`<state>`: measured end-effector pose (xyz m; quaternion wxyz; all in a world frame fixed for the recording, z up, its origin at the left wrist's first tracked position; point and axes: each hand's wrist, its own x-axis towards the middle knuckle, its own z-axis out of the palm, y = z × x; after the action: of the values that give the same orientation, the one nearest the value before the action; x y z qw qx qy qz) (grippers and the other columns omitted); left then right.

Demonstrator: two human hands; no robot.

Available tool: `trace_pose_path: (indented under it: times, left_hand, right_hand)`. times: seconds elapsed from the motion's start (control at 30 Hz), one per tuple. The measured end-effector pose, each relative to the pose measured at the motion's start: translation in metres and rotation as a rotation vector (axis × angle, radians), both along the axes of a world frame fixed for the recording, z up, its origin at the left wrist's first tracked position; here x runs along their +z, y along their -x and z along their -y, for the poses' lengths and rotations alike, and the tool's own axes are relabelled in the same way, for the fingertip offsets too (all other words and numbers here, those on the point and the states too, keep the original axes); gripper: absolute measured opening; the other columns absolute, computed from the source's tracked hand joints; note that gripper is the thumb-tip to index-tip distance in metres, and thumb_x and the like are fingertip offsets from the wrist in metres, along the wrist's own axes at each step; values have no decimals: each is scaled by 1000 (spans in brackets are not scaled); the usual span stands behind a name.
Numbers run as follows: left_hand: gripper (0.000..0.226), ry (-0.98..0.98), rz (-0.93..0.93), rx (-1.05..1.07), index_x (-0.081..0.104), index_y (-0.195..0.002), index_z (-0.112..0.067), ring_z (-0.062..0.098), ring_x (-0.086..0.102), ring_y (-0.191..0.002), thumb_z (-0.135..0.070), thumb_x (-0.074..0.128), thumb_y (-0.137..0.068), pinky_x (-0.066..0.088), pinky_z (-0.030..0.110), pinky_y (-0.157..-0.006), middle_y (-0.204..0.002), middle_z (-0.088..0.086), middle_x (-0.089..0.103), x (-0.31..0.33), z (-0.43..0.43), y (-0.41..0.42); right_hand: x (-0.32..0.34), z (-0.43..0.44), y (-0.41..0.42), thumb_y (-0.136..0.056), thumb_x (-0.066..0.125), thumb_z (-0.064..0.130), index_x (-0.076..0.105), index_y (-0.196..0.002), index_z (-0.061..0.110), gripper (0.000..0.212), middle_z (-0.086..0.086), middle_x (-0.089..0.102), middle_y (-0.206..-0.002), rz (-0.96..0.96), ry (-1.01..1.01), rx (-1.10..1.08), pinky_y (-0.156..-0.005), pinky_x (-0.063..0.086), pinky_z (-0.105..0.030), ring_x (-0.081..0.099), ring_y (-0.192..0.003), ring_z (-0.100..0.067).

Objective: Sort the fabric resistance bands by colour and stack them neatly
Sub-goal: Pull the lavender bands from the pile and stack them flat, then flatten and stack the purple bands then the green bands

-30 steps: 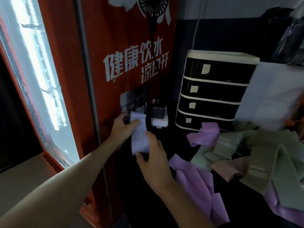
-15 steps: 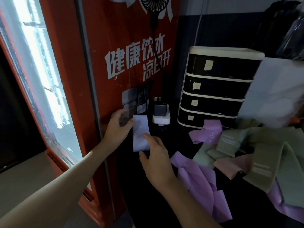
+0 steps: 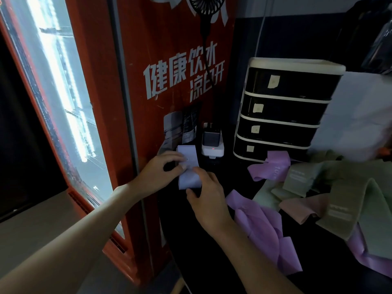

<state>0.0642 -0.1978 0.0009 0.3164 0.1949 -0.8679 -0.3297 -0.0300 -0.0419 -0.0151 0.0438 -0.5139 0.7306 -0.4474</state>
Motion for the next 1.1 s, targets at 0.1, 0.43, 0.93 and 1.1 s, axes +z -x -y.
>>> trace_pose_path:
  times: [0.1, 0.43, 0.93, 1.1]
  left_hand:
    - [22, 42, -47, 21, 70, -117, -14, -15, 48, -117, -18, 62, -97, 33, 3, -99, -126, -9, 58, 4, -9, -5]
    - [38, 178, 90, -1, 65, -124, -15, 6, 54, -121, -35, 62, -92, 40, 21, -105, -128, -3, 61, 3, -32, -21]
    - [11, 277, 5, 56, 68, -103, -16, 10, 57, -92, -21, 63, -94, 47, 28, -83, -97, -6, 62, 18, -128, -5]
    - [19, 201, 97, 20, 71, -112, -14, 15, 60, -99, -20, 62, -96, 47, 25, -87, -107, 3, 64, -5, -149, 23]
  right_hand:
    - [4, -2, -1, -92, 60, 11, 40, -144, 19, 57, -2, 45, -134, 13, -22, -5, -85, 27, 1, 40, -106, 1]
    - [34, -25, -11, -90, 58, 8, 36, -146, 18, 61, -4, 34, -143, 29, -83, 45, -84, 31, -3, 50, -115, -13]
    - [16, -190, 27, -77, 38, 39, 61, -108, 20, 43, 11, 55, -101, -221, -80, -130, -79, 38, -20, 45, -91, -3]
    - [6, -198, 24, -81, 44, 40, 63, -113, 24, 41, 7, 58, -107, -210, -155, -126, -85, 48, -41, 55, -100, -19]
